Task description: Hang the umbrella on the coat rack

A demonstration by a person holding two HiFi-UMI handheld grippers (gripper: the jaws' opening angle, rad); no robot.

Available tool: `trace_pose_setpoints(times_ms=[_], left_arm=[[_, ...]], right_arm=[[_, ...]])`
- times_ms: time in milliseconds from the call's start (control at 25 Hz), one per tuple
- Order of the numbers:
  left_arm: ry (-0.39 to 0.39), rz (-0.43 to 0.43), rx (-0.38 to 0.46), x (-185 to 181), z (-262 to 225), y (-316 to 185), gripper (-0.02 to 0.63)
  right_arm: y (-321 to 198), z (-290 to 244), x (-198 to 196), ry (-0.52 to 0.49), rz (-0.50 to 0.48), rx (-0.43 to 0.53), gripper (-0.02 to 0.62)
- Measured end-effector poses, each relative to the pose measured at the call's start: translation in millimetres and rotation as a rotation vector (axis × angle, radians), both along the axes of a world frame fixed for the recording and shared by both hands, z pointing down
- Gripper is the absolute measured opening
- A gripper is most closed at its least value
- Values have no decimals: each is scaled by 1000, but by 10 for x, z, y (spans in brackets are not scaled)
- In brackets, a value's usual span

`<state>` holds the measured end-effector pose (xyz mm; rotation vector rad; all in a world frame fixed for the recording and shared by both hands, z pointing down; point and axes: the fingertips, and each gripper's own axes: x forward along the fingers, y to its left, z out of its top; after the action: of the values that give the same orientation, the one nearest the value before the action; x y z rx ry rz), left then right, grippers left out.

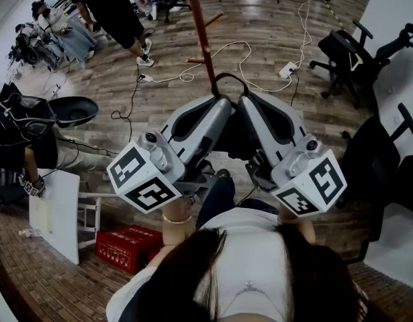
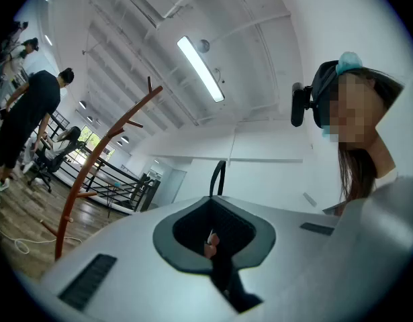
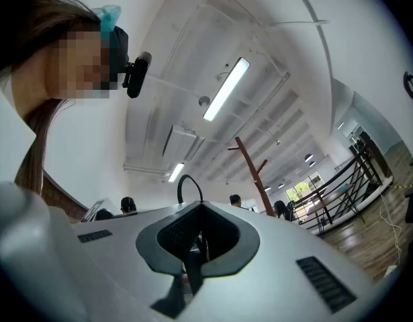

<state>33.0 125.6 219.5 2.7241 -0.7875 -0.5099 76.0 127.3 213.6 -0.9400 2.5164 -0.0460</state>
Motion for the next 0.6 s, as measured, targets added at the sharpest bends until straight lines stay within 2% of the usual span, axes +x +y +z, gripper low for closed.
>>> trace_pose_setpoints(times_ms=[600], left_arm=[[28,42,-2,-198,-10,-454,11]], right_arm=[[-461,-14,-225,5,10,-5,35]])
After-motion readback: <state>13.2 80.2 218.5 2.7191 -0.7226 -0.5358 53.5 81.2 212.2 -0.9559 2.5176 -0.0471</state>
